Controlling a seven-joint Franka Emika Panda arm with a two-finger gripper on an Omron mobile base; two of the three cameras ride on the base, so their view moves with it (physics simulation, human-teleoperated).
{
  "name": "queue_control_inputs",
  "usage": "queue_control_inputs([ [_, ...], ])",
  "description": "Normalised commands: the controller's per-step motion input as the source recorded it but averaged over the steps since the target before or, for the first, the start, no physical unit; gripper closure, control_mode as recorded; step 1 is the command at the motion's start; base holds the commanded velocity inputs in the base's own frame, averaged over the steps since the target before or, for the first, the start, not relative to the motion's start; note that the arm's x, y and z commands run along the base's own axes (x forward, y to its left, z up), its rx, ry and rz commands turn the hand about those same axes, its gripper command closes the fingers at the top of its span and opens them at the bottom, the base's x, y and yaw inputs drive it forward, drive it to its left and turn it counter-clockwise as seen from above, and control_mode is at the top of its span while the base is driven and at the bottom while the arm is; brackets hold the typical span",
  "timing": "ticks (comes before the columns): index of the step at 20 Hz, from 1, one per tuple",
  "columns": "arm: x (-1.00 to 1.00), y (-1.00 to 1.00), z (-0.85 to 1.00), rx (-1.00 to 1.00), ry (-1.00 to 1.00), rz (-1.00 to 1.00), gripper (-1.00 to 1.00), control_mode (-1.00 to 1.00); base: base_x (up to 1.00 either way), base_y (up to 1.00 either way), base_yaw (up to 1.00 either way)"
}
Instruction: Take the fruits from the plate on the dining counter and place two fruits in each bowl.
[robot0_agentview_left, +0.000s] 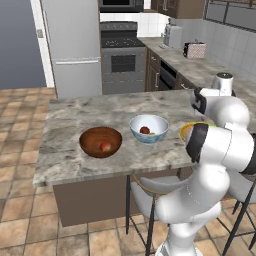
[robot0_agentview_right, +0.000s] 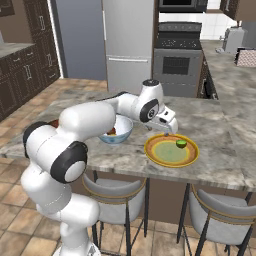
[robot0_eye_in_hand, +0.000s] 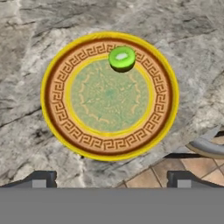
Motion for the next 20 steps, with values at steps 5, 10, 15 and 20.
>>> queue_control_inputs([
  [5, 0.0, -0.46, -0.1, 0.0, 0.0, -0.1, -1.0, -1.0, 0.0, 0.0, 0.0],
  [10, 0.01, -0.12, -0.29, 0.0, 0.0, -0.05, -1.0, -1.0, 0.0, 0.0, 0.0],
  [15, 0.04, -0.11, -0.18, 0.0, 0.0, -0.04, -1.0, -1.0, 0.0, 0.0, 0.0],
  [20, 0.23, 0.0, -0.17, 0.0, 0.01, 0.0, -1.0, -1.0, 0.0, 0.0, 0.0],
])
